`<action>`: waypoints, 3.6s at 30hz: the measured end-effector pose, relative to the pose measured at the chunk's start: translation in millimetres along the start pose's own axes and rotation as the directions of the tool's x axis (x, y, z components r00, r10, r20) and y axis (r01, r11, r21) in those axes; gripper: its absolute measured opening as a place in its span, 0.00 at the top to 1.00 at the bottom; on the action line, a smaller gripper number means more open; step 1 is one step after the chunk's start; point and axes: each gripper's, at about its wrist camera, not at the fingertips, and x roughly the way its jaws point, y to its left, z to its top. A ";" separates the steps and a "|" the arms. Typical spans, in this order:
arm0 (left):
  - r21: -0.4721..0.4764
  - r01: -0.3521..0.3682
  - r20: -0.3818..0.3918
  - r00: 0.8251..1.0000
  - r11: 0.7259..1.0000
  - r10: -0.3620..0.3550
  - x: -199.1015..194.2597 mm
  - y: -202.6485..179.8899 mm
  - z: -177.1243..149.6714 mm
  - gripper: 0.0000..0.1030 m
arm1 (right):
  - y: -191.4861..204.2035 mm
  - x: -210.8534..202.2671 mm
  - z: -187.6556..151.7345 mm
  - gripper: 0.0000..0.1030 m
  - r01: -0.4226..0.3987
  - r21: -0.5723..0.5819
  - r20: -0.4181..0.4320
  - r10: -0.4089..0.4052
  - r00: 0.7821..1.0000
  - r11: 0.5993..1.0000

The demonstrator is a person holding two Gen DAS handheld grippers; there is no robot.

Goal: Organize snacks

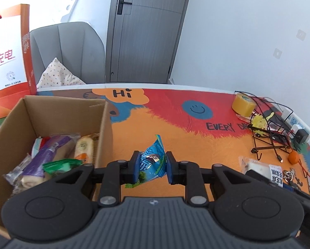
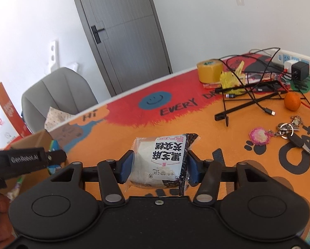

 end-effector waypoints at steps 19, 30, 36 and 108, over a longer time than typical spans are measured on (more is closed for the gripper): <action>-0.014 0.065 0.119 0.991 0.998 -0.063 -75.0 43.5 7.9 0.77 | 52.7 -43.3 2.6 0.48 -0.113 -0.057 0.088 0.118 0.989 0.992; -0.073 0.029 0.128 0.992 0.997 -0.020 -85.2 95.7 1.9 0.76 | 96.6 -48.1 -3.1 0.48 -0.192 -0.111 0.082 0.201 0.976 0.975; -0.116 0.025 0.114 0.993 0.993 -0.012 -83.7 118.7 -2.7 0.76 | 118.3 -44.7 -6.7 0.48 -0.237 -0.135 0.066 0.247 0.967 0.962; -0.144 -0.043 0.069 0.996 0.989 0.053 -95.7 142.5 -23.8 0.07 | 108.2 -41.2 -16.9 0.08 -0.295 -0.049 -0.030 0.294 0.955 0.954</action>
